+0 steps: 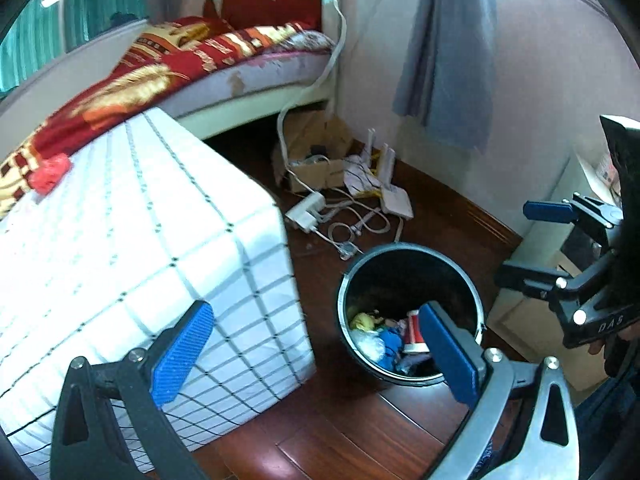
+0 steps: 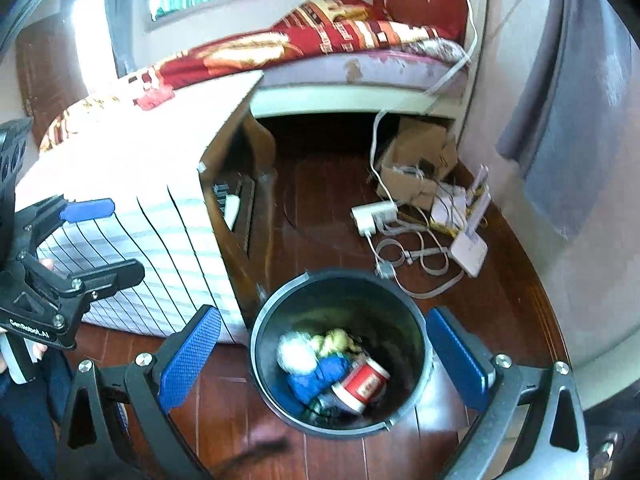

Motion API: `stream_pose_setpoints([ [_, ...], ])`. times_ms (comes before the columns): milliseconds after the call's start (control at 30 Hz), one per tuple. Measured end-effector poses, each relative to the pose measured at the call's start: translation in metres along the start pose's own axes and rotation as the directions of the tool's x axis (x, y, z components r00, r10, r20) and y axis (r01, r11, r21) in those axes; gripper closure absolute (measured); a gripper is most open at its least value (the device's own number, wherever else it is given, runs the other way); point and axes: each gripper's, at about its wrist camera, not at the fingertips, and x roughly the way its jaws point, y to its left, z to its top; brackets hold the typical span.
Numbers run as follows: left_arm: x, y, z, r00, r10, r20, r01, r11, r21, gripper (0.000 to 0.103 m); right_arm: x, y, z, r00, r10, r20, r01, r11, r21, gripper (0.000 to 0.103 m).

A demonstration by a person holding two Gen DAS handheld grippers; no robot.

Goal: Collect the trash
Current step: 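Move both tools back to the table, then grasp the red plastic bag with the right tool while the left tool grasps the milk carton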

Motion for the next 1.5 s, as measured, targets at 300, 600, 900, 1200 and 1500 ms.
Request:
stream_pose_setpoints([
  [300, -0.032, 0.080, 0.014, 0.988, 0.146, 0.058, -0.140, 0.985, -0.103, 0.000, -0.003, 0.047, 0.065, 0.991, 0.054, 0.121, -0.049, 0.998, -0.041, 0.000],
  [600, -0.048, 0.181, 0.008, 0.952, 0.302, 0.052, -0.281, 0.929, -0.243, 0.000, 0.037, 0.124, 0.130, 0.985, 0.139, 0.103, -0.125, 0.984, -0.124, 0.000],
  [900, -0.024, 0.290, 0.015, 0.921, 0.389, -0.014, -0.365, 0.849, -0.381, 0.013, 0.110, 0.179, 0.209, 0.981, 0.187, 0.055, -0.177, 0.972, -0.152, 0.000],
  [1200, 0.032, 0.359, 0.037, 0.940, 0.334, -0.066, -0.325, 0.825, -0.462, 0.025, 0.203, 0.243, 0.282, 0.979, 0.203, -0.011, -0.199, 0.949, -0.244, 0.000],
  [1500, 0.057, 0.412, 0.049, 0.945, 0.310, -0.103, -0.321, 0.827, -0.462, 0.048, 0.269, 0.291, 0.321, 0.970, 0.233, -0.067, -0.243, 0.925, -0.292, 0.000],
])
